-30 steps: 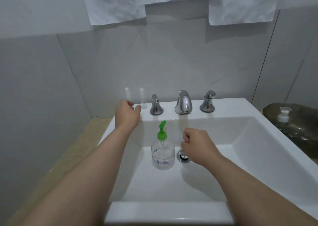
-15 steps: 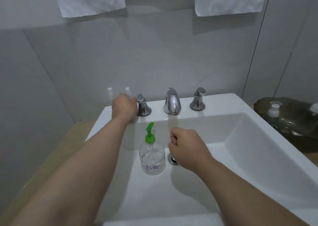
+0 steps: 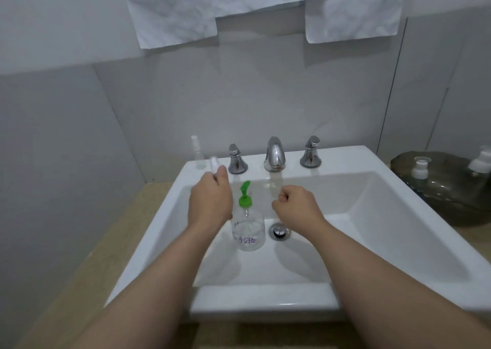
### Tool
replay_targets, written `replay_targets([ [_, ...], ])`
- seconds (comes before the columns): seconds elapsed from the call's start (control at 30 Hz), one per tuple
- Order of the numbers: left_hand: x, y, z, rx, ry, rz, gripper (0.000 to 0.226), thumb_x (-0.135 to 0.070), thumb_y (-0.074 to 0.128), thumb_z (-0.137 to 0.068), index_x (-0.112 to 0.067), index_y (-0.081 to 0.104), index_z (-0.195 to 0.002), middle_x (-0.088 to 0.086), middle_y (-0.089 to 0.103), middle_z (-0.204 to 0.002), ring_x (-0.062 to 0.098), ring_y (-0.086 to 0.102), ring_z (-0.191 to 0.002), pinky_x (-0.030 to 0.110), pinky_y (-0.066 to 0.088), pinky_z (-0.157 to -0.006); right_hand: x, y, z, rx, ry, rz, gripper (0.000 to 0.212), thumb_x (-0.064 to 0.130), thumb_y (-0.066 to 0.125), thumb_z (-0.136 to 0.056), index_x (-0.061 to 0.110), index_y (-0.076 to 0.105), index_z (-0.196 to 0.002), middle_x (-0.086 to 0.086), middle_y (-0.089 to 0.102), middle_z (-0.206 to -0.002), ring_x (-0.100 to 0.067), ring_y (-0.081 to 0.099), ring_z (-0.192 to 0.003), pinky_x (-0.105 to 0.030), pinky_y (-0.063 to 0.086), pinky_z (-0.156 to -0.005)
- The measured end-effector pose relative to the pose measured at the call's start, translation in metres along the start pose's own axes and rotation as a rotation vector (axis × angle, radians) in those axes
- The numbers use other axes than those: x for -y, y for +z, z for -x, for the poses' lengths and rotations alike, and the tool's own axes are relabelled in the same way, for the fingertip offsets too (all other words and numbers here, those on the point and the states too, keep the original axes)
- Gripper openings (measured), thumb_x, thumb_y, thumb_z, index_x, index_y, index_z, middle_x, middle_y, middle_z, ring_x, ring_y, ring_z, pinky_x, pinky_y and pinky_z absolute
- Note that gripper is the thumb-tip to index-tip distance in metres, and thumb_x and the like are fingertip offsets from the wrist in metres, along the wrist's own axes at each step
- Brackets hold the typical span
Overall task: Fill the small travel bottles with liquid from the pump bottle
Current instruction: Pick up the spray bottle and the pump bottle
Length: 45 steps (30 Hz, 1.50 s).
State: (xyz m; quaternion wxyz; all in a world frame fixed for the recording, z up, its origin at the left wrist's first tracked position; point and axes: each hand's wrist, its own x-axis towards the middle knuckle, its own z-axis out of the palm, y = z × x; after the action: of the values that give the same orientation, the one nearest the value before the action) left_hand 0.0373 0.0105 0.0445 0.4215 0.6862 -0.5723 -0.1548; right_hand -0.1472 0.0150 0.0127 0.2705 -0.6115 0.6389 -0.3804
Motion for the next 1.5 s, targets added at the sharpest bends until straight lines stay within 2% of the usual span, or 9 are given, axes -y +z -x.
replay_targets([
  [0.2, 0.005, 0.021, 0.054, 0.376, 0.172, -0.097, 0.034, -0.051, 0.059, -0.101, -0.019, 0.058, -0.09, 0.001, 0.068, -0.083, 0.022, 0.068, -0.074, 0.043, 0.059, -0.072, 0.006, -0.009, 0.015, 0.302, 0.366, -0.361, 0.059, 0.061, 0.041, -0.102, 0.009, 0.061, -0.084, -0.006, 0.052, -0.056, -0.018, 0.04, -0.044, -0.022, 0.027, -0.046],
  [0.37, 0.008, 0.029, 0.046, 0.481, 0.269, -0.212, 0.025, -0.038, 0.05, -0.107, -0.019, 0.054, -0.093, -0.005, 0.057, -0.08, 0.027, 0.062, -0.083, 0.048, 0.056, -0.081, 0.005, -0.017, 0.018, 0.391, 0.456, -0.588, 0.082, 0.078, 0.029, -0.095, 0.006, 0.067, -0.097, -0.01, 0.057, -0.059, -0.019, 0.04, -0.046, -0.022, 0.031, -0.046],
  [0.6, 0.014, 0.03, 0.049, 0.517, 0.385, -0.115, 0.03, -0.025, 0.056, -0.106, -0.019, 0.05, -0.134, -0.011, 0.057, -0.087, 0.003, 0.055, -0.077, 0.017, 0.042, -0.07, 0.001, -0.009, 0.012, 0.344, 0.404, -0.462, 0.042, 0.05, 0.069, -0.092, 0.01, 0.059, -0.085, -0.001, 0.047, -0.052, -0.013, 0.03, -0.041, -0.021, 0.022, -0.041],
  [0.8, 0.015, 0.022, 0.042, 0.409, 0.133, 0.132, 0.017, -0.028, 0.066, -0.102, -0.013, 0.058, -0.102, 0.009, 0.068, -0.091, 0.012, 0.058, -0.061, 0.013, 0.044, -0.051, -0.001, -0.001, 0.004, 0.426, 0.472, -0.771, 0.031, 0.031, 0.072, -0.095, 0.016, 0.053, -0.074, 0.003, 0.036, -0.059, -0.009, 0.018, -0.048, -0.02, 0.014, -0.041],
  [0.93, 0.018, 0.024, 0.032, 0.402, -0.001, 0.155, 0.038, -0.039, 0.056, -0.106, -0.013, 0.061, -0.078, -0.002, 0.062, -0.062, 0.012, 0.052, -0.047, 0.026, 0.044, -0.055, -0.002, -0.002, 0.001, 0.472, 0.43, -0.809, 0.006, 0.013, 0.067, -0.095, 0.01, 0.064, -0.092, -0.002, 0.048, -0.072, -0.01, 0.036, -0.054, -0.022, 0.026, -0.048],
  [1.03, 0.017, 0.021, 0.029, 0.361, -0.03, 0.117, 0.049, -0.046, 0.048, -0.108, -0.016, 0.059, -0.072, -0.002, 0.059, -0.059, 0.015, 0.052, -0.054, 0.031, 0.04, -0.062, 0.001, -0.002, 0.0, 0.433, 0.464, -0.809, 0.015, 0.016, 0.065, -0.094, 0.011, 0.066, -0.108, -0.008, 0.063, -0.092, -0.017, 0.051, -0.064, -0.029, 0.036, -0.056],
  [1.13, 0.016, 0.021, 0.03, 0.356, -0.018, 0.083, 0.05, -0.048, 0.044, -0.109, -0.017, 0.06, -0.073, -0.005, 0.058, -0.062, 0.014, 0.053, -0.06, 0.031, 0.039, -0.065, 0.001, 0.001, -0.001, 0.36, 0.484, -0.757, 0.028, 0.034, 0.065, -0.099, 0.007, 0.063, -0.108, -0.012, 0.065, -0.086, -0.019, 0.05, -0.055, -0.029, 0.039, -0.052],
  [1.27, 0.018, 0.022, 0.029, 0.355, -0.075, 0.093, 0.053, -0.052, 0.041, -0.108, -0.014, 0.064, -0.079, -0.012, 0.062, -0.071, 0.019, 0.059, -0.076, 0.034, 0.046, -0.078, 0.001, -0.002, -0.002, 0.348, 0.432, -0.776, 0.027, 0.0, 0.062, -0.091, 0.004, 0.06, -0.117, -0.013, 0.06, -0.092, -0.023, 0.059, -0.067, -0.031, 0.043, -0.057],
  [1.5, 0.014, 0.021, 0.033, 0.33, -0.079, 0.036, 0.061, -0.052, 0.035, -0.11, -0.011, 0.067, -0.078, -0.005, 0.061, -0.069, 0.02, 0.058, -0.07, 0.032, 0.041, -0.071, -0.006, 0.0, -0.004, 0.38, 0.406, -0.612, 0.022, 0.027, 0.066, -0.099, 0.007, 0.061, -0.092, -0.008, 0.057, -0.07, -0.015, 0.039, -0.05, -0.025, 0.033, -0.047],
])
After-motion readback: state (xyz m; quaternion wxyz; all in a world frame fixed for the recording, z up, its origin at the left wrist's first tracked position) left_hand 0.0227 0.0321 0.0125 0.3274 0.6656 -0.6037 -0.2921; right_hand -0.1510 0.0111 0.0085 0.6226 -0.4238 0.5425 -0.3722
